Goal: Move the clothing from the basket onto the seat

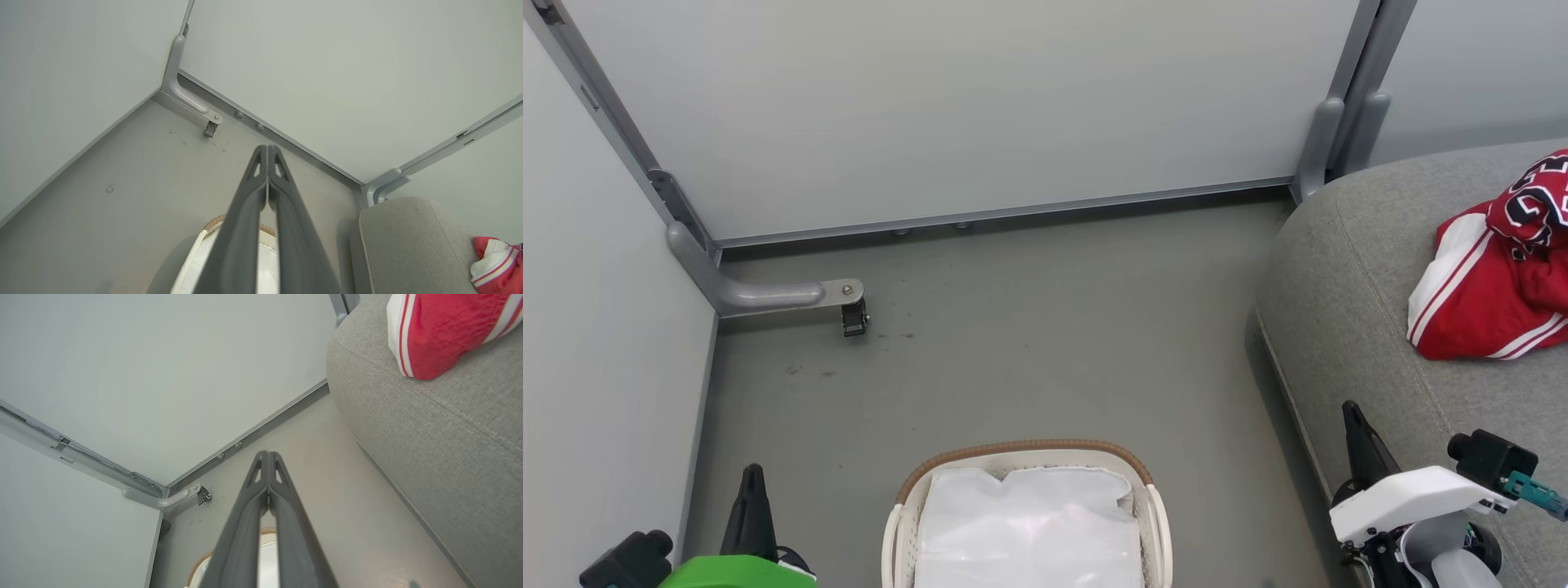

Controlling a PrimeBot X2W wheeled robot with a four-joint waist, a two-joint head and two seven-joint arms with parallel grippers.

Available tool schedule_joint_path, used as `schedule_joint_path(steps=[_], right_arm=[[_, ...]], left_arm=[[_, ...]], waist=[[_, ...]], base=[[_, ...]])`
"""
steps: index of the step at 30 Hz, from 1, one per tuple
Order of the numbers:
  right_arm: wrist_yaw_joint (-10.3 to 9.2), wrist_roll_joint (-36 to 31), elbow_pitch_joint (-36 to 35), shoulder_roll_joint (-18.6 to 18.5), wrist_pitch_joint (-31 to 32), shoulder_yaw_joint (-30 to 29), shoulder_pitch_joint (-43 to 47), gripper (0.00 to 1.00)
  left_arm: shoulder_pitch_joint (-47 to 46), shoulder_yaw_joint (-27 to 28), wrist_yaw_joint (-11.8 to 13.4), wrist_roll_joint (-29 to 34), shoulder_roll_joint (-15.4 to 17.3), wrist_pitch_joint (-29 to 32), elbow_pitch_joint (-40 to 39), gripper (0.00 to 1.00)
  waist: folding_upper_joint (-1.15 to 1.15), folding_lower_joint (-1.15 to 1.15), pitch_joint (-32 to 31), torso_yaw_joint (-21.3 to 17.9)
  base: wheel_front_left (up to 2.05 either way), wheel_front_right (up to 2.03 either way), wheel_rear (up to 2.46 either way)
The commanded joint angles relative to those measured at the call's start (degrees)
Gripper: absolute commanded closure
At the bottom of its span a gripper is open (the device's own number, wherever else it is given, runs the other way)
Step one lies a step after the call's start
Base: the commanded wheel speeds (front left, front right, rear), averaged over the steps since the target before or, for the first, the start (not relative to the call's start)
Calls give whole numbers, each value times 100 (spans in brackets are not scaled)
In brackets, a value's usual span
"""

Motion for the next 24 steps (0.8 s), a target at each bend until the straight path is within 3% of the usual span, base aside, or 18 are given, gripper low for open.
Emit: schedule_joint_path(steps=[1, 24], right_arm=[[-2, 226, -118, -36, 48, -38, -34, 100], [-3, 1903, -397, -50, 491, -189, 1, 100]], left_arm=[[-194, 30, 2, -225, 23, 54, -98, 100], [-425, 135, 4, -1852, 29, 505, -161, 100]], waist=[[0, 0, -1, 3], [0, 0, -18, 49]], base=[[0, 0, 0], [0, 0, 0]])
